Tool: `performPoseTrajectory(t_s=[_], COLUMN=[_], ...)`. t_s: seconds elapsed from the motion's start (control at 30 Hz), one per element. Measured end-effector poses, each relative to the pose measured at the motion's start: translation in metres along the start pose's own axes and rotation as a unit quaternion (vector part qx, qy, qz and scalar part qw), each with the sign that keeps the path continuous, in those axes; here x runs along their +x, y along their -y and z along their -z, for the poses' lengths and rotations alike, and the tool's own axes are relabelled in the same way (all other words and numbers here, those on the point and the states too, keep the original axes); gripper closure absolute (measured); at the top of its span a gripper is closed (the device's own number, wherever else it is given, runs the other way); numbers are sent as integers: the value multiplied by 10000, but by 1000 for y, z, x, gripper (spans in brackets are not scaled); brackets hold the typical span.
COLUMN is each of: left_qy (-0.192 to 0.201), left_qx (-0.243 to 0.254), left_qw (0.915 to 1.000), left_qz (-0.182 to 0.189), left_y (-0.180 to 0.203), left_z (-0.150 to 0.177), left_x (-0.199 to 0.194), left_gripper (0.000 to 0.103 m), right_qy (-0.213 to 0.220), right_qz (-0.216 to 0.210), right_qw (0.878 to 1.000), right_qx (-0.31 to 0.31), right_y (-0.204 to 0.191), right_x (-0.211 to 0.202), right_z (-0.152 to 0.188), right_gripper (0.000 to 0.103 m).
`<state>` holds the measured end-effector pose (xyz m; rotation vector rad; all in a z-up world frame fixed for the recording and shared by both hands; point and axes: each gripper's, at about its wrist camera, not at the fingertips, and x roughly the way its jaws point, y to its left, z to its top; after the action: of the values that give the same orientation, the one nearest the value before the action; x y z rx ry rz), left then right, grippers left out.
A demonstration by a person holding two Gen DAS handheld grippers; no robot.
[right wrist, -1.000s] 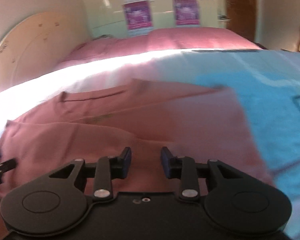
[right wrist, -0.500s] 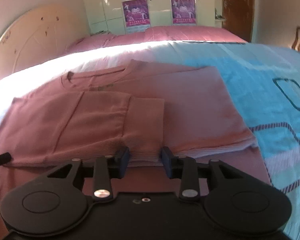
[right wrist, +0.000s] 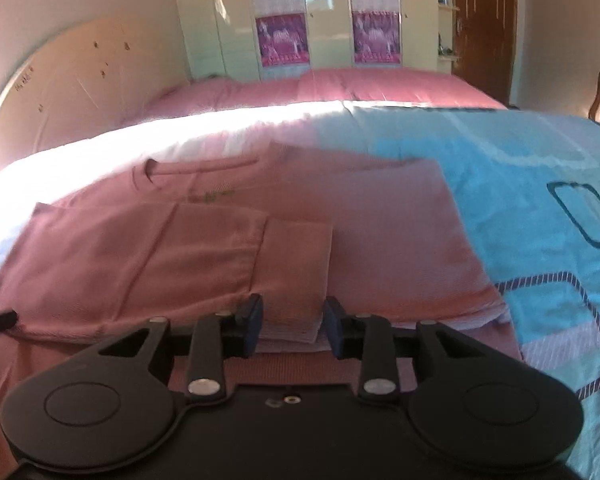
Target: Fold small clothes
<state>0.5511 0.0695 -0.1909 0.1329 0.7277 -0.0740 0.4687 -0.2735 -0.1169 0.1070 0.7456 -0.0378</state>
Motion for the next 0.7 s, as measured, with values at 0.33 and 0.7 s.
performPoseTrajectory(t_s=[0.33,0.7], left_qy=[-74,95], left_qx=[74,157], left_qw=[9998,9995], left_qz=[-149,-263], left_y=[10,21], left_z=[-9,-4], left_x=[2,-30], left_gripper=[25,12], right_qy=[-378,-209], right_qz=[-19,-259], right_qw=[9988,9988], right_qx=[-314,-367], right_y=[0,-2], right_x=[12,-28], right_z=[5,13], right_gripper=[67,45])
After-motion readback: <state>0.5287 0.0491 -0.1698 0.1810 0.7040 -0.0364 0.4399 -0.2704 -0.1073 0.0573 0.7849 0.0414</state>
